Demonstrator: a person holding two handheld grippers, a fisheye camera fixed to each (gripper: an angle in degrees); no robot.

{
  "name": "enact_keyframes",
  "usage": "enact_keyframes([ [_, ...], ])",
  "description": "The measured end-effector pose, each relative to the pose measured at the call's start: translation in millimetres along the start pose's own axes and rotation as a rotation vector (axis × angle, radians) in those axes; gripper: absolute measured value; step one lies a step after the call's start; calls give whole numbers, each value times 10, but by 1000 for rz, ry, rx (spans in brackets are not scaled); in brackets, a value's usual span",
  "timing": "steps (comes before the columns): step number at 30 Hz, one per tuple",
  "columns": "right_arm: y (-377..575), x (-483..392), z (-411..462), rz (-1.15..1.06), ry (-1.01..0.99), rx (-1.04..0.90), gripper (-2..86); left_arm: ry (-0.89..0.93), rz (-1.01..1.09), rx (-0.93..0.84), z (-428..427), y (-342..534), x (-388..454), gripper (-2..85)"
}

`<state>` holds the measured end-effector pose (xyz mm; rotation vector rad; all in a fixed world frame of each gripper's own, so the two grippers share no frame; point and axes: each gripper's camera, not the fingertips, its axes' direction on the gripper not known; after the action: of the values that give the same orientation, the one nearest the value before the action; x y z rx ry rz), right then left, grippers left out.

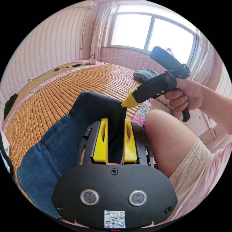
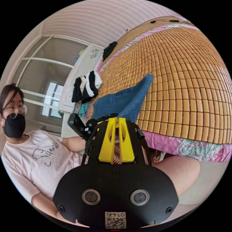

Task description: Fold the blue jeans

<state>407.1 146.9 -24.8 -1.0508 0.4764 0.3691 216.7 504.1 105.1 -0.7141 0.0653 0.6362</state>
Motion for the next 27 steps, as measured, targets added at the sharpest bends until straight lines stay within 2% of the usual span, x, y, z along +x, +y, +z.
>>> enact_keyframes([
  [5, -36, 515, -550, 48, -39, 232, 133, 31, -44, -10, -113, 194, -56, 39],
  [7, -105, 698, -531, 87, -69, 211, 156, 36, -16, -25, -174, 259, 17, 39],
  [10, -190, 873, -428, 156, 7, 147, 170, 59, 3, -37, -274, 337, 51, 39],
  [12, -216, 969, -412, 200, -74, 146, 162, 78, 5, -32, -352, 395, 37, 39],
  [15, -239, 1066, -435, 272, -183, 106, 91, 131, 6, -31, -501, 526, -49, 39],
  [20, 39, 1191, -801, 306, -534, 305, 38, 181, -49, -23, -710, 619, -246, 39],
  [27, 322, 833, -1986, 176, -493, 533, 28, 321, 17, 79, -700, 51, -75, 39],
])
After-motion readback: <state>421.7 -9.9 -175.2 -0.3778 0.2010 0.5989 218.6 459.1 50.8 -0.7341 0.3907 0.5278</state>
